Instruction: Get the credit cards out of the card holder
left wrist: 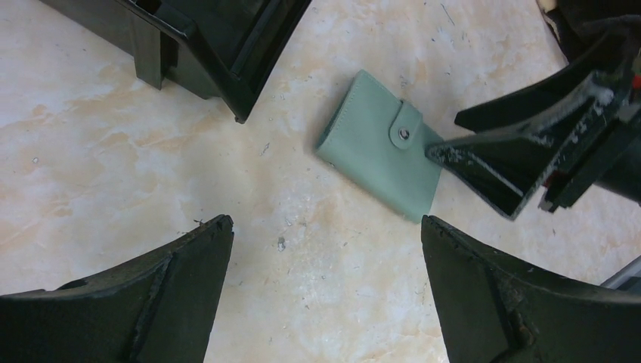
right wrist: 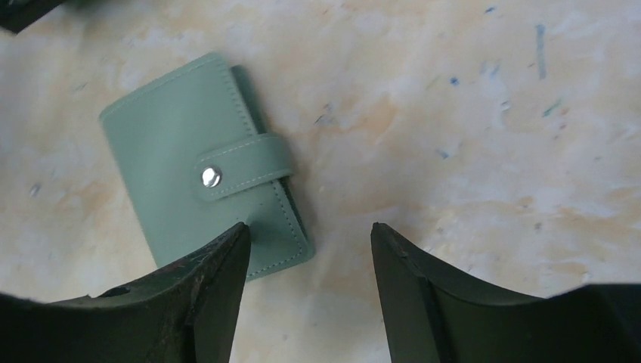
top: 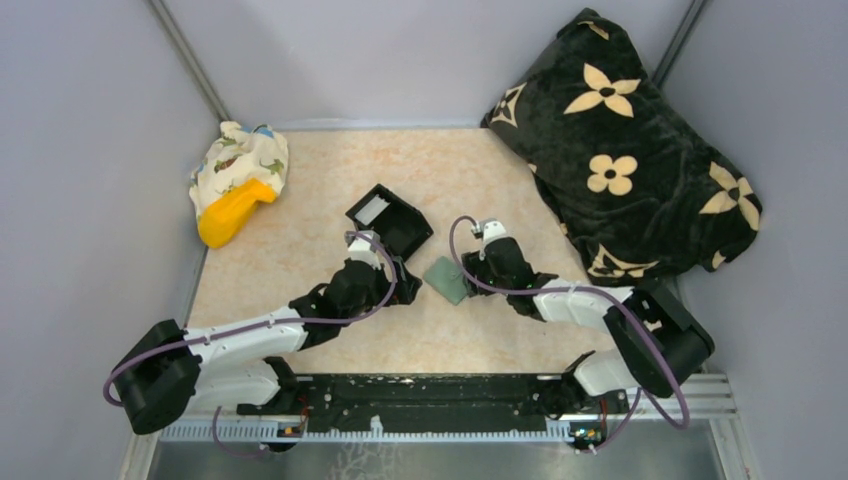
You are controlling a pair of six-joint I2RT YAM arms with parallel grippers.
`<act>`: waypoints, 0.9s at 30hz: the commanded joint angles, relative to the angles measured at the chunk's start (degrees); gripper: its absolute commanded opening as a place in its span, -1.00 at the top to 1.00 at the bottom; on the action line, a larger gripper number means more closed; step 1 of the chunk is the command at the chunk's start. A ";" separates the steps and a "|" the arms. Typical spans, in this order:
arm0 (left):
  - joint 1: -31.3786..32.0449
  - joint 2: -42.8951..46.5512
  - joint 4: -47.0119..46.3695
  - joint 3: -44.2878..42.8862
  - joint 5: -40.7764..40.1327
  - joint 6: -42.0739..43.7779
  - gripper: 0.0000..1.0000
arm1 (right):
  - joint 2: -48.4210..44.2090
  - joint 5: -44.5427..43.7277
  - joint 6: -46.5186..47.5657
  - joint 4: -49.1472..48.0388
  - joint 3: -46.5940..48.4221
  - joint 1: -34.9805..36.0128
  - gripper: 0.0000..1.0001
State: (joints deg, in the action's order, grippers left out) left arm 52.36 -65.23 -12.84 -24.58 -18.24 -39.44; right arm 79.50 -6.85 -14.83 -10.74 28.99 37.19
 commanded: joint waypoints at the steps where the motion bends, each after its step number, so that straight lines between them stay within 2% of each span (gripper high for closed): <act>1: 0.22 0.10 -1.41 0.43 -1.01 -0.55 -0.98 | -5.07 6.27 -0.71 -4.80 -3.12 2.65 -0.22; 8: 0.18 -1.84 -3.02 -0.16 -0.22 -0.55 -0.98 | -12.87 7.65 -1.37 0.49 -3.91 6.46 -0.24; 13: 0.12 -3.89 -4.54 -0.75 0.42 -0.49 -0.98 | -15.88 4.04 -1.30 3.09 -2.00 6.49 -0.23; 19: 0.12 -4.16 -5.66 -0.25 0.47 -2.82 -0.89 | -8.84 -0.24 1.55 4.71 4.25 6.48 -0.15; 27: 0.19 -1.43 -2.36 1.45 -2.16 -4.10 -0.89 | 0.96 -1.79 2.60 5.28 11.18 6.74 -0.21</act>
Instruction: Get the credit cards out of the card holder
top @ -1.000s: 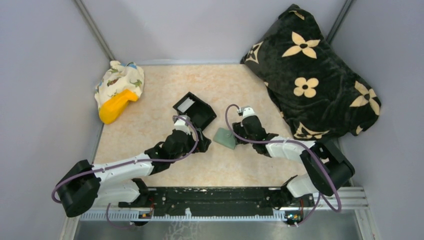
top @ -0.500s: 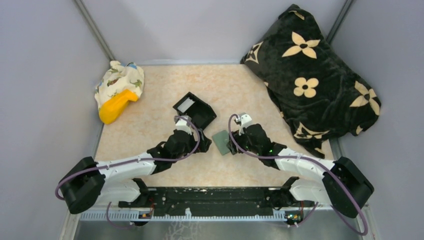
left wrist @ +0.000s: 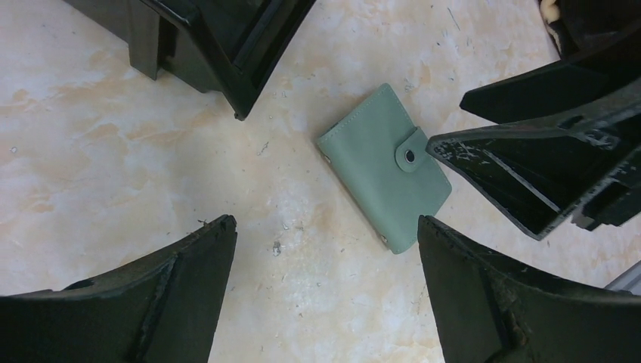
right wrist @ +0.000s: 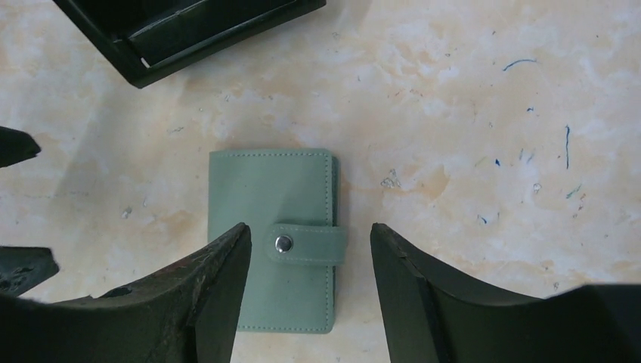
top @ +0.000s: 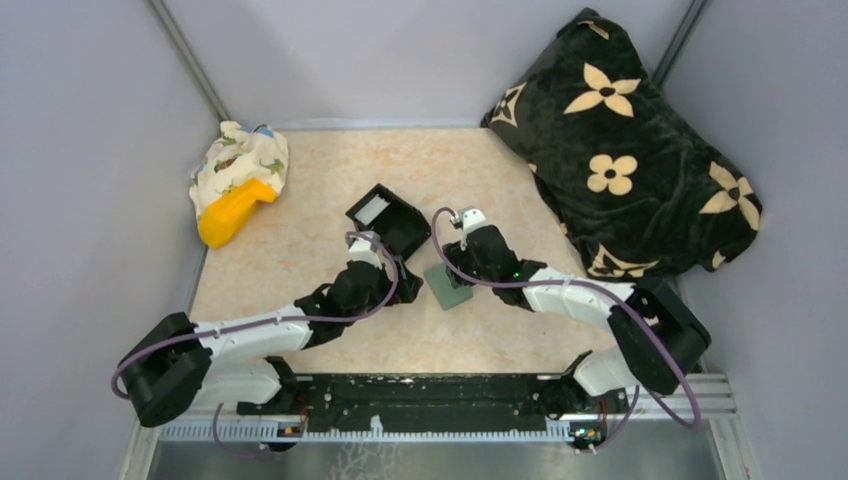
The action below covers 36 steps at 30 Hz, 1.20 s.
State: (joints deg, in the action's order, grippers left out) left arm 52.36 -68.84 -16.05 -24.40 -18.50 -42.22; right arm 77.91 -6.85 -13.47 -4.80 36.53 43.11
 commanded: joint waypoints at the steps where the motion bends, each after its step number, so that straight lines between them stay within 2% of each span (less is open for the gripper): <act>1: 0.14 2.66 1.05 1.65 -2.40 -1.52 -0.89 | 3.16 -1.79 1.33 -0.53 3.96 1.11 -0.21; 8: 0.20 4.69 1.90 3.13 -5.34 -2.43 -0.86 | 6.47 -3.65 2.32 0.70 5.67 3.98 -0.21; 21: 0.13 2.64 2.26 1.84 -4.83 -2.28 -0.86 | 9.56 -5.21 1.66 1.31 4.21 5.93 -0.19; 36: 0.14 2.84 2.47 1.96 -5.20 -2.21 -0.86 | 11.50 -7.22 -0.70 2.99 3.85 5.97 0.35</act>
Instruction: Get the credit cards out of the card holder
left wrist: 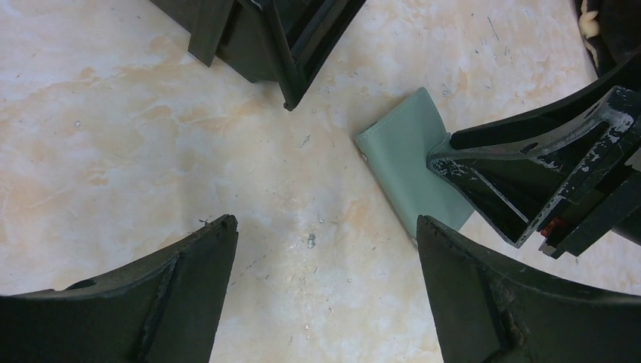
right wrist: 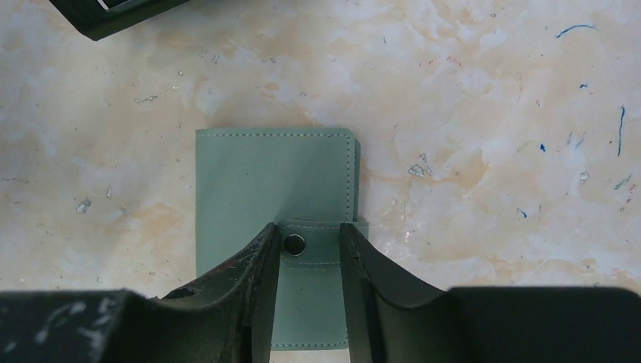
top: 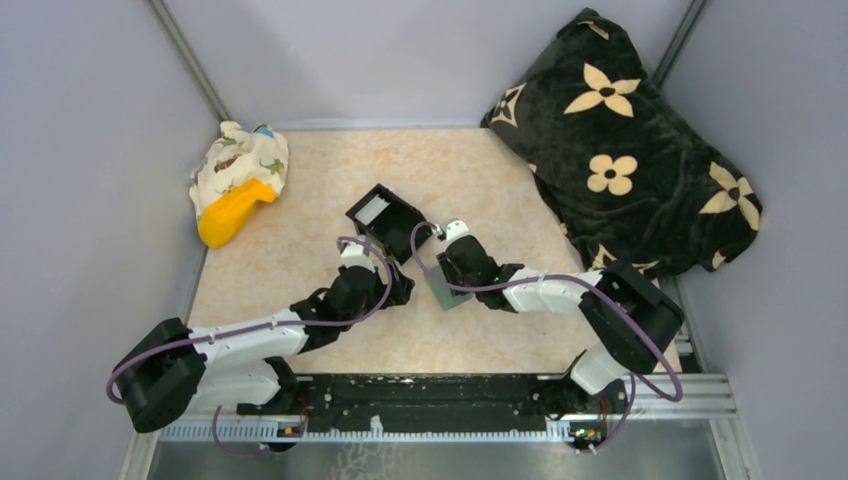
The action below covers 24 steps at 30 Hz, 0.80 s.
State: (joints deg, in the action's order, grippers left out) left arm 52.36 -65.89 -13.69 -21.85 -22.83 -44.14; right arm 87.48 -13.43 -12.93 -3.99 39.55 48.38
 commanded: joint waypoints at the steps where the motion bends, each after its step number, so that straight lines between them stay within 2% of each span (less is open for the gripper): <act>1: 0.17 -0.12 0.15 -0.57 -0.84 -0.33 -0.86 | 1.84 -0.63 -1.57 2.15 0.80 0.71 0.37; 4: 0.14 -0.12 0.16 -0.56 -0.85 -0.40 -0.86 | 1.92 -0.36 -2.18 2.27 0.92 0.66 0.54; 9: 0.15 -0.01 0.16 -0.33 -0.86 -0.42 -0.86 | 1.81 0.71 -2.93 2.15 1.01 0.67 1.00; 17: 0.18 -0.07 -1.11 -0.30 0.75 -0.53 -0.85 | 0.60 3.95 -4.11 1.40 0.99 0.68 1.00; 24: 0.12 -0.32 -5.78 -0.40 4.61 -0.32 -0.84 | -3.30 11.50 -7.04 -1.80 -0.32 -0.83 1.00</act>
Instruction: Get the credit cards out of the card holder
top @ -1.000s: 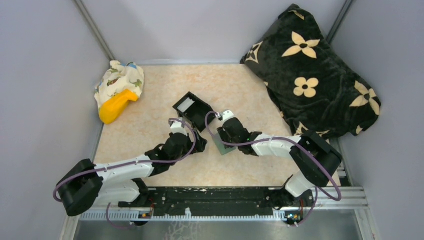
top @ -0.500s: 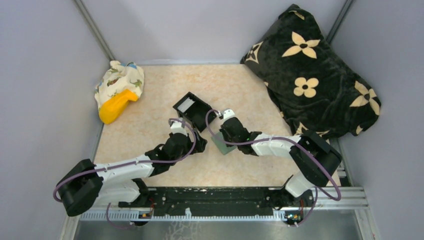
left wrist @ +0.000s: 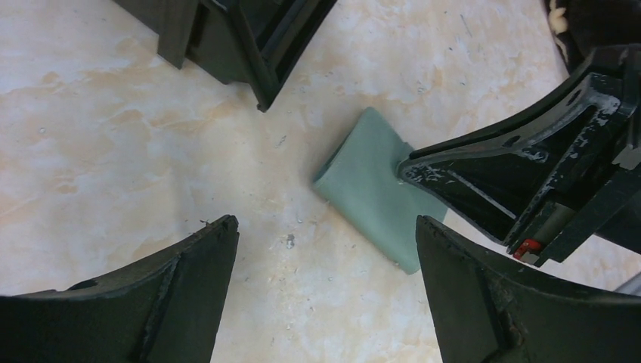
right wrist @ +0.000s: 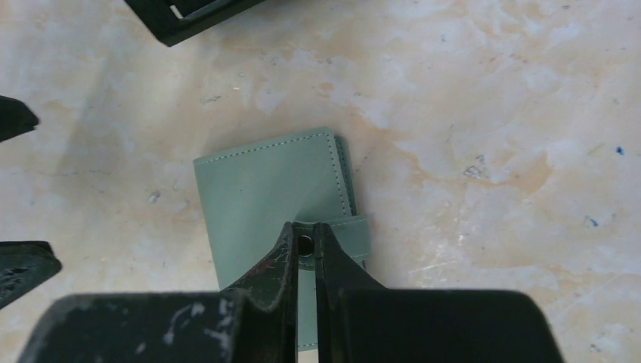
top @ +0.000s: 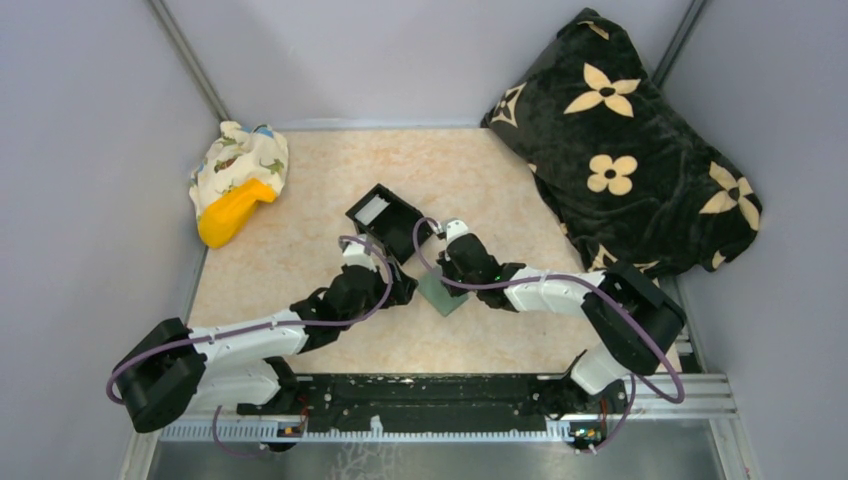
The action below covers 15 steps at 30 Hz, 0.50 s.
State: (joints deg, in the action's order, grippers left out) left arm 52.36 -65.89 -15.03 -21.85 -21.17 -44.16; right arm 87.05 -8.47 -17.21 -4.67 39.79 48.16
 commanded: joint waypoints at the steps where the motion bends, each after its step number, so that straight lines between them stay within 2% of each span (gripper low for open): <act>1: 0.17 -0.48 -5.41 -0.38 3.62 -0.59 -0.84 | -3.07 6.88 -3.00 -1.12 -0.59 -0.72 1.00; 15: 0.15 -6.96 -16.79 1.36 14.11 -6.72 -0.79 | -6.86 15.29 -9.35 -6.66 -4.81 -4.65 1.00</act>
State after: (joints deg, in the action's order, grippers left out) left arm 52.36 -71.88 -27.35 -21.41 -10.70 -48.75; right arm 83.64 2.94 -23.55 -6.96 36.01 44.91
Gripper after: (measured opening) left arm 0.899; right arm 0.039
